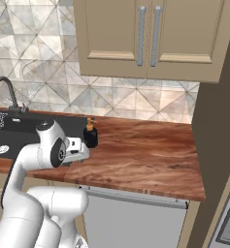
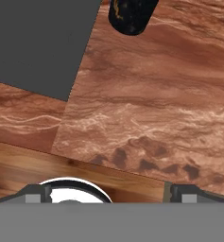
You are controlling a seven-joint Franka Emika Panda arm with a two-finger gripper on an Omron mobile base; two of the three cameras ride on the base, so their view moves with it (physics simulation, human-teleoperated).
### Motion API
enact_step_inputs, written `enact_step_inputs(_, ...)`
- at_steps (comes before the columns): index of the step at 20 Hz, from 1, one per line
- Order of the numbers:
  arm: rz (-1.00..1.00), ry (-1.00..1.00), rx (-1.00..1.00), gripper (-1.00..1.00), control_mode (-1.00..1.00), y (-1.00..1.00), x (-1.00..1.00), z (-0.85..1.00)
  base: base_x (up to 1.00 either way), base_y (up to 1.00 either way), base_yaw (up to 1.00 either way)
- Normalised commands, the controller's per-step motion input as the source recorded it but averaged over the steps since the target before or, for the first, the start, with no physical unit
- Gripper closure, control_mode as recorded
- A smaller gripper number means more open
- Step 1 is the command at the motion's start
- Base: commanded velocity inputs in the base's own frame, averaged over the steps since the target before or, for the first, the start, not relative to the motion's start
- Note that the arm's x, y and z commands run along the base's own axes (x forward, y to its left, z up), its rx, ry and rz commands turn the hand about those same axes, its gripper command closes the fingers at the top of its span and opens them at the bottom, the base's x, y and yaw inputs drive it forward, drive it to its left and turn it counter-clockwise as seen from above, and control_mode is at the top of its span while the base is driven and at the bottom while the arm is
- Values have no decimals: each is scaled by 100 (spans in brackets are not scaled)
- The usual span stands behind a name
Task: Restock the sink supplies by placing the sponge and soap dispenser on the counter and next to the sink. Make sure the soap dispenser is upright.
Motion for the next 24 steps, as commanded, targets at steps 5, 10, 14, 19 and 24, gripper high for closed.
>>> enact_step_inputs(5, 1, 1, 0, -100, -100, 0, 10, -5, 0, 0, 0)
enact_step_inputs(10, 0, 0, 0, -100, 100, 0, 0, 0, -55, 6, -31)
enact_step_inputs(14, 0, 0, 0, -100, 100, 0, 0, 0, -68, 13, -63)
enact_step_inputs(19, 0, 0, 0, -100, 100, 0, 0, 0, -56, 18, -80)
enact_step_inputs(24, 0, 0, 0, -100, 100, 0, 0, 0, -28, 26, -87)
